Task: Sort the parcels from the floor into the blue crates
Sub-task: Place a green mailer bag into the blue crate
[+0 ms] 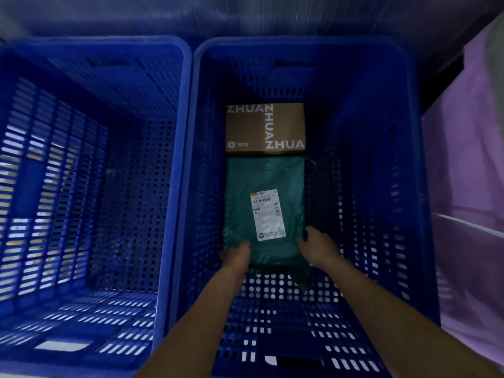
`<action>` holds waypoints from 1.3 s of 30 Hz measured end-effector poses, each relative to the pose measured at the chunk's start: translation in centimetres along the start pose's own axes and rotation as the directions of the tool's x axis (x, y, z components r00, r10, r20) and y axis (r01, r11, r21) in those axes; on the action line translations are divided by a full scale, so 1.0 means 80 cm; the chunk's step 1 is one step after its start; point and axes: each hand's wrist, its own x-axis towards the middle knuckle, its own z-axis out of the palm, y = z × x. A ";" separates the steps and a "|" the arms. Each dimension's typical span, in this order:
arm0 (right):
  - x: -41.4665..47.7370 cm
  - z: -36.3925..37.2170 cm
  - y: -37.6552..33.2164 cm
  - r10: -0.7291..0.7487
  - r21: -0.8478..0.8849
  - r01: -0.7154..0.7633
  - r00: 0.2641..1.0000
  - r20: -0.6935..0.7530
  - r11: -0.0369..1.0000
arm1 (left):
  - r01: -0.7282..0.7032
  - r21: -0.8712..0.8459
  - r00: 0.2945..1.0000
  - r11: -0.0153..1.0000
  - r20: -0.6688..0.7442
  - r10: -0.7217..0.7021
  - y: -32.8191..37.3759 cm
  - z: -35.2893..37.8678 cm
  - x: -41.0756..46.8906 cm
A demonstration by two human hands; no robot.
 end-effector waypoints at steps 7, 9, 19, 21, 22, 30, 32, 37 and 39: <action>0.026 -0.017 -0.028 0.009 0.209 -0.013 1.000 0.019 0.978 | 0.063 -0.007 0.998 0.998 0.010 -0.063 -0.003 -0.008 0.022; 0.034 -0.021 -0.030 0.015 0.164 -0.016 1.000 0.008 0.986 | 0.041 0.185 0.999 0.982 -0.011 -0.040 -0.006 -0.009 0.031; 0.051 -0.033 -0.027 0.010 -0.186 -0.024 0.997 -0.078 0.982 | -0.101 0.525 0.993 0.845 0.104 0.054 -0.011 0.008 0.018; 0.050 -0.043 -0.018 0.054 -0.181 -0.062 0.997 -0.049 0.981 | -0.123 0.497 0.977 0.859 0.214 0.016 -0.026 0.024 0.013; 0.049 -0.050 -0.012 0.072 -0.187 -0.078 0.997 -0.038 0.979 | -0.130 0.463 0.961 0.877 0.276 -0.004 -0.032 0.031 0.004; 0.060 -0.077 -0.013 -0.036 -0.281 0.045 0.999 0.038 0.959 | -0.104 0.370 0.803 0.923 0.579 -0.142 -0.068 0.094 -0.049; 0.059 -0.068 -0.022 -0.090 -0.306 0.102 0.994 0.055 0.947 | -0.168 0.424 0.802 0.890 0.584 -0.126 -0.069 0.097 -0.050; 0.059 -0.060 -0.045 -0.132 -0.323 0.147 0.989 0.066 0.935 | -0.383 0.629 0.858 0.677 0.514 0.007 -0.049 0.081 -0.031; 0.059 -0.061 -0.044 -0.101 -0.272 0.097 0.995 0.001 0.957 | -0.408 0.602 0.874 0.687 0.474 0.105 -0.034 0.067 -0.019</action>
